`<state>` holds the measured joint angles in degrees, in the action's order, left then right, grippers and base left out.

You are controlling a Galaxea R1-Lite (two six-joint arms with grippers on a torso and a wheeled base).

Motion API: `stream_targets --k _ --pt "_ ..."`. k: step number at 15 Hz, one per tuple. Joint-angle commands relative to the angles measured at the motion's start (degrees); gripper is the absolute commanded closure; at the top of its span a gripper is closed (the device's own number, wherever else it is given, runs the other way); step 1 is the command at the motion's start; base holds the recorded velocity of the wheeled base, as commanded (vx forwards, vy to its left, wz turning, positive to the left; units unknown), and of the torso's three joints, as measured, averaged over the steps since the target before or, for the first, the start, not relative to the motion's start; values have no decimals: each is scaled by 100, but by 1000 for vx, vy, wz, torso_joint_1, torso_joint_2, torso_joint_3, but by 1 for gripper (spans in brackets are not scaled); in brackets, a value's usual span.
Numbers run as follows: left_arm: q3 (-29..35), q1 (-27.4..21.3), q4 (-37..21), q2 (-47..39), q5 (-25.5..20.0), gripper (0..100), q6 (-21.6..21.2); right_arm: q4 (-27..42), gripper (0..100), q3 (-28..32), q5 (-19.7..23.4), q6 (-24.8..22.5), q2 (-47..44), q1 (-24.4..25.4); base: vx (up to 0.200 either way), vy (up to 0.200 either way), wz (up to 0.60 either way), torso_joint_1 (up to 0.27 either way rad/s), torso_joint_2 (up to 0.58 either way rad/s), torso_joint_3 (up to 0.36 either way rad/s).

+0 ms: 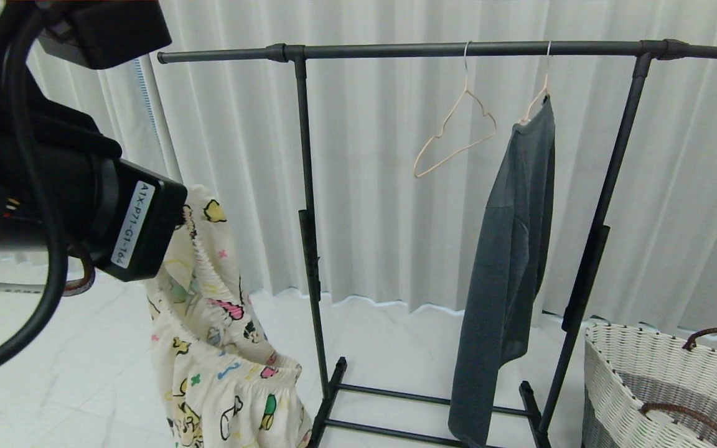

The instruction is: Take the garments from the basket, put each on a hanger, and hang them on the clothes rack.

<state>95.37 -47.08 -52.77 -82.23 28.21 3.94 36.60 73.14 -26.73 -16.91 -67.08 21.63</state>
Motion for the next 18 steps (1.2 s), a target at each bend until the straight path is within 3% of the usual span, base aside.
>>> stream_targets --k 1,4,9,13,18 --pt "-9 -3 4 -4 0 100 2 -65 0 -37 2 3 -6 -97 0 0 -600 7 -2 -2" --pt "-18 -3 -5 -4 0 100 2 -504 0 -186 19 -14 -42 -238 0 0 -600 4 -1 -6" --pt "-27 50 -5 -22 194 100 11 -1243 0 -494 54 -181 -50 -238 0 0 0 0 0 0" --pt "-71 349 -5 -22 334 100 19 -1357 0 -512 45 -181 -50 -238 0 200 0 -4 1 2" --pt "-97 366 -5 -4 334 100 19 -1919 0 -793 72 -181 -50 -220 0 200 0 5 2 11"
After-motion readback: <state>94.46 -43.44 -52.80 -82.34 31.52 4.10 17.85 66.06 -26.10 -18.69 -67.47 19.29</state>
